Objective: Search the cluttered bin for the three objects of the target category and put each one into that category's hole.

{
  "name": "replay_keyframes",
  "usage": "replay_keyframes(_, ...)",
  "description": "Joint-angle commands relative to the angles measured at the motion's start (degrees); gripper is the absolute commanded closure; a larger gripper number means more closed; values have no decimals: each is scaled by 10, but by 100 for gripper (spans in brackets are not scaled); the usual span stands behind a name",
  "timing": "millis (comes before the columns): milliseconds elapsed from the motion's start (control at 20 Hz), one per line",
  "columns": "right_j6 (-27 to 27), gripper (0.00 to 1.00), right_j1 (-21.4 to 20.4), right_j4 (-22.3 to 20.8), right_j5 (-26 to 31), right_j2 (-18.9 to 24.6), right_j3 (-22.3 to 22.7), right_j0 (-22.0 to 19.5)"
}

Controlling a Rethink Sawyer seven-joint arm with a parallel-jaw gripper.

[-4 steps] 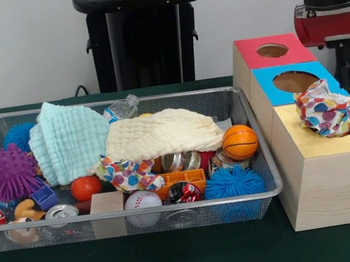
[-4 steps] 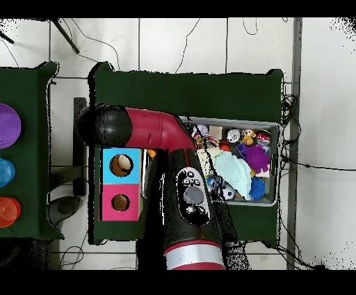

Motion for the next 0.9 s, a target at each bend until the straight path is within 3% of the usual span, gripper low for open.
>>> replay_keyframes(50,28,100,21,-47,-6,-8,52,13)
replay_keyframes(600,2,100,11,-69,78,-11,42,-3)
replay_keyframes(900,-30,100,6,-89,95,-2,47,-25)
